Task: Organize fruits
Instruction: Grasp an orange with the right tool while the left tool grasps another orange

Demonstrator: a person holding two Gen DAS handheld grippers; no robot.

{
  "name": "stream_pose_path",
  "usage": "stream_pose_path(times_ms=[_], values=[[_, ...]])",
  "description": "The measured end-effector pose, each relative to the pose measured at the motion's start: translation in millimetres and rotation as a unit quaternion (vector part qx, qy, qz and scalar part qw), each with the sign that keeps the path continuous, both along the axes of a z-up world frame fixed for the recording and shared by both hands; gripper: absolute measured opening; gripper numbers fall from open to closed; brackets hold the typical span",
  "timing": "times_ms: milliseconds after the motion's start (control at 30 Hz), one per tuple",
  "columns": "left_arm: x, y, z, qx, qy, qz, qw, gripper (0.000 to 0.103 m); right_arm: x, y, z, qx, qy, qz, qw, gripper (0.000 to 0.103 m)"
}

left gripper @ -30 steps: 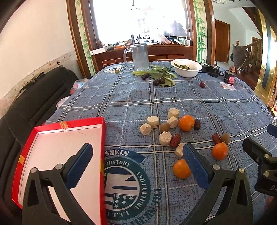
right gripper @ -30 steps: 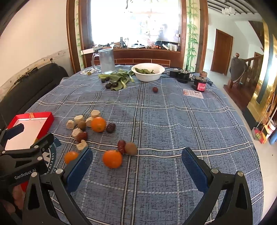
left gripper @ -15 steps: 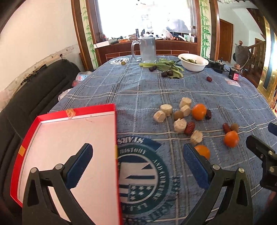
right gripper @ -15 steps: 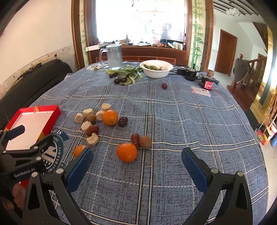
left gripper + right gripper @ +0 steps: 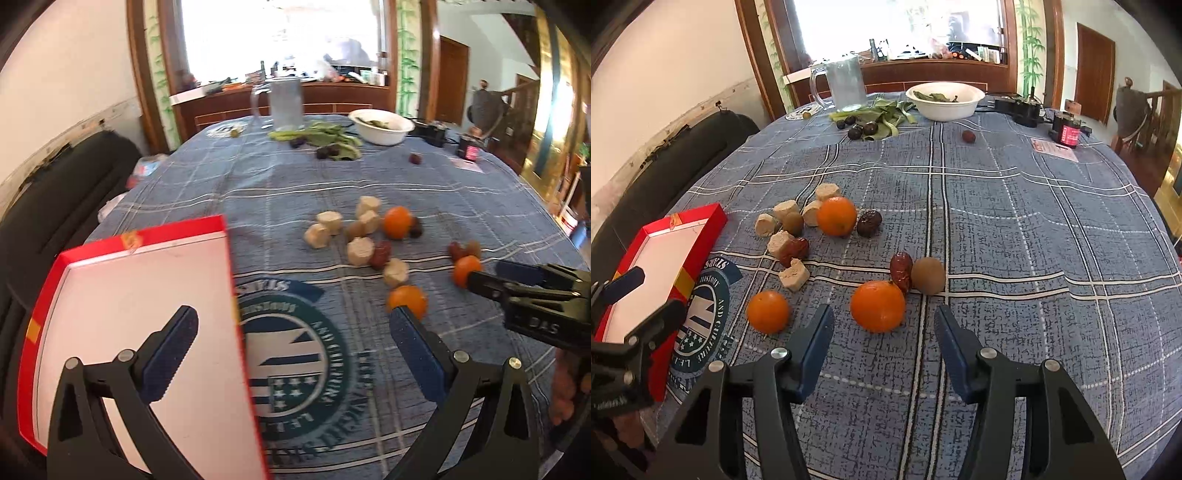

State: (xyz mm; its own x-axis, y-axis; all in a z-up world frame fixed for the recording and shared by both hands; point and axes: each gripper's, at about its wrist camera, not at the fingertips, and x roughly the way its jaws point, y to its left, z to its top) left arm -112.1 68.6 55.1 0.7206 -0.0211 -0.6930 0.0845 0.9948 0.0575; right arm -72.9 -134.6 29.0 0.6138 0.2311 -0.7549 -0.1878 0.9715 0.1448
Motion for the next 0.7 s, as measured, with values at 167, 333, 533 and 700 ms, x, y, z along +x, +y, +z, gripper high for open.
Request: stream_pose_path(times_ms=[167, 333, 533, 700], values=[[6, -21, -6, -0.009, 0.020, -0.035, 0.9991, 0.103, 7, 4, -1, -0.001, 0.005, 0.010, 1.000, 0.050], [15, -34, -14, -0.020, 0.043, -0.058, 0.9972, 0.103, 15, 6, -8, -0.001, 0.016, 0.015, 1.000, 0.047], [26, -44, -24, -0.026, 0.067, -0.067, 0.9951, 0.096, 18, -2, -13, 0.023, 0.019, 0.018, 0.999, 0.034], [35, -51, -30, -0.032, 0.082, -0.080, 0.9929, 0.076, 18, -9, -15, 0.046, 0.023, 0.022, 0.998, 0.033]])
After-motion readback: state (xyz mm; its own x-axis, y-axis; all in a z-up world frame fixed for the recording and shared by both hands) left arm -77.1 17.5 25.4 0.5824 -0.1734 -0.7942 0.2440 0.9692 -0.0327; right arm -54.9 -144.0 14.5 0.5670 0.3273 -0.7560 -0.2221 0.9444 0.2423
